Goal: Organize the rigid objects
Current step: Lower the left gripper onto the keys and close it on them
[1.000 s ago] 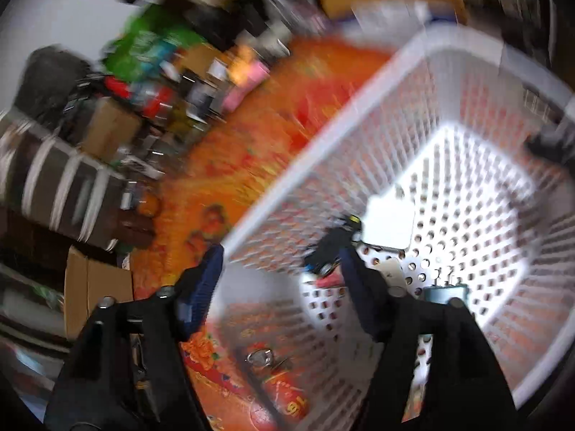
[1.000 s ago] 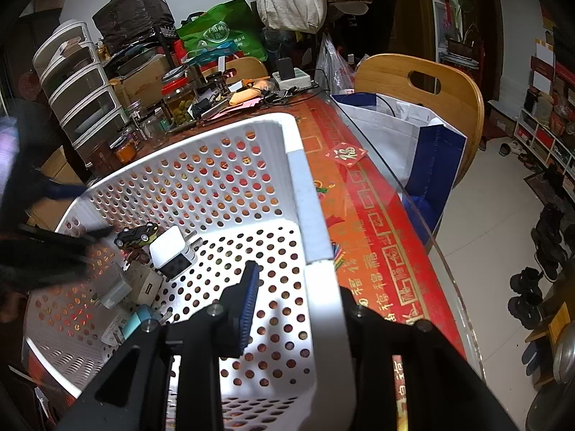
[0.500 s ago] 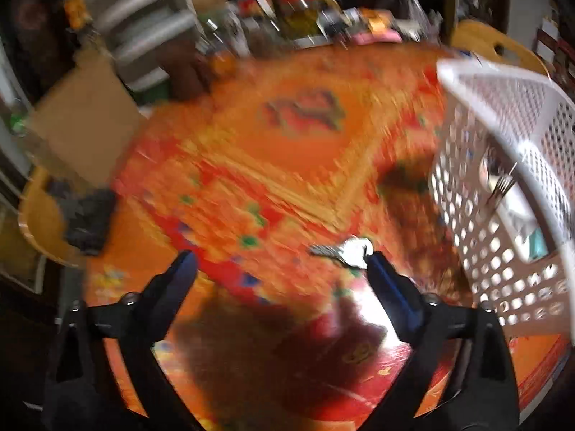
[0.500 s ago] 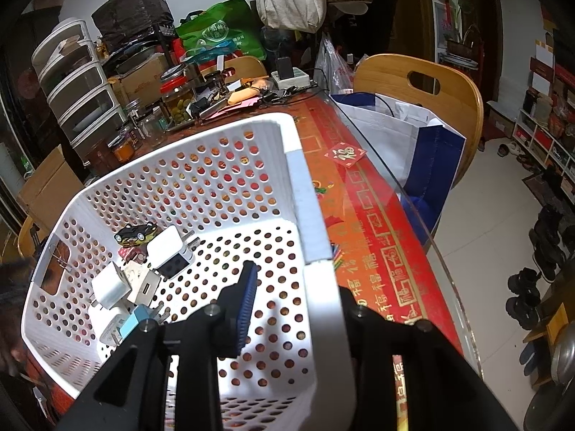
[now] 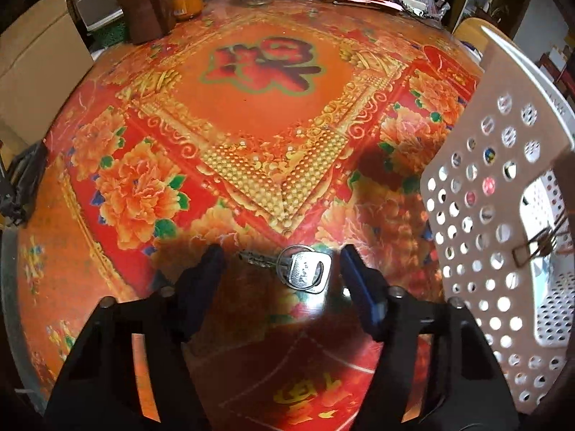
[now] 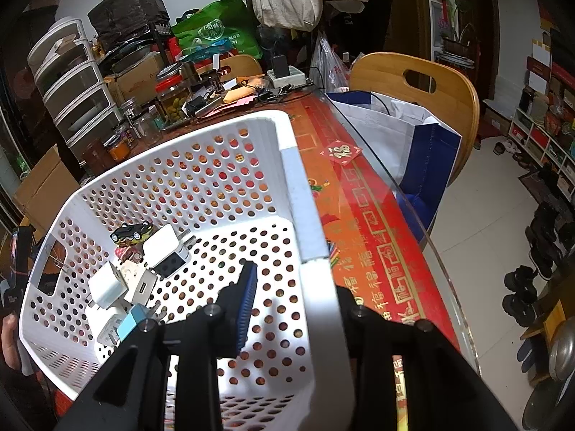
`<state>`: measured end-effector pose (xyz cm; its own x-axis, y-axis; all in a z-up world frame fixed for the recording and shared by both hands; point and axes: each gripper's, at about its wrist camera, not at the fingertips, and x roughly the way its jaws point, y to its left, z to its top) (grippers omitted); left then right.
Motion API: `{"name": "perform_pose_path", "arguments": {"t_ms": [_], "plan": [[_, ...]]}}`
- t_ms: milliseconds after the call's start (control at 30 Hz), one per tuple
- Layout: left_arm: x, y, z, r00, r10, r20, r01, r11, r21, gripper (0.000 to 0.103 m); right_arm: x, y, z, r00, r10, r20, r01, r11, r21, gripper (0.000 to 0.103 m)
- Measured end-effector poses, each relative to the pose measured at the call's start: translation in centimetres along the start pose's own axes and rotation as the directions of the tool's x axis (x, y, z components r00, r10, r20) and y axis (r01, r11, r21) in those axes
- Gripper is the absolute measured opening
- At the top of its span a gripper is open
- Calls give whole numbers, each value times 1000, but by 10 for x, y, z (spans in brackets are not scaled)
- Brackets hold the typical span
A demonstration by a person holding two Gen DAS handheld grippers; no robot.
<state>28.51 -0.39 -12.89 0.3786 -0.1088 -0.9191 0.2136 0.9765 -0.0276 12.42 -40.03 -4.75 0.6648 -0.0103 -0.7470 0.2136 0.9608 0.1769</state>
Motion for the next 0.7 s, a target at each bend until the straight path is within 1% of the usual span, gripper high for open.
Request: {"name": "perform_pose_path", "arguments": {"t_ms": [33,167,333,467,700], "plan": [[-2,0,0,1000,0,6,0,1000,-2,50,0,0,0,1000,0,0,0,1000,0,31],[-7,0,-3,1000,19,18,-20,1000,14,49,0,0,-1,1000,0,-1,0,1000,0,31],[-9,1,-4,1000,7,17,-7,1000,6,49,0,0,0,1000,0,-1,0,1000,-1,31],[-11,-1,-6,999,26,27,-26,1000,16,49,0,0,0,1000,0,-1,0,1000,0,31],[-21,3,-7,998,25,49,-26,1000,10,49,0,0,-1,1000,-1,0,1,1000,0,31]]}}
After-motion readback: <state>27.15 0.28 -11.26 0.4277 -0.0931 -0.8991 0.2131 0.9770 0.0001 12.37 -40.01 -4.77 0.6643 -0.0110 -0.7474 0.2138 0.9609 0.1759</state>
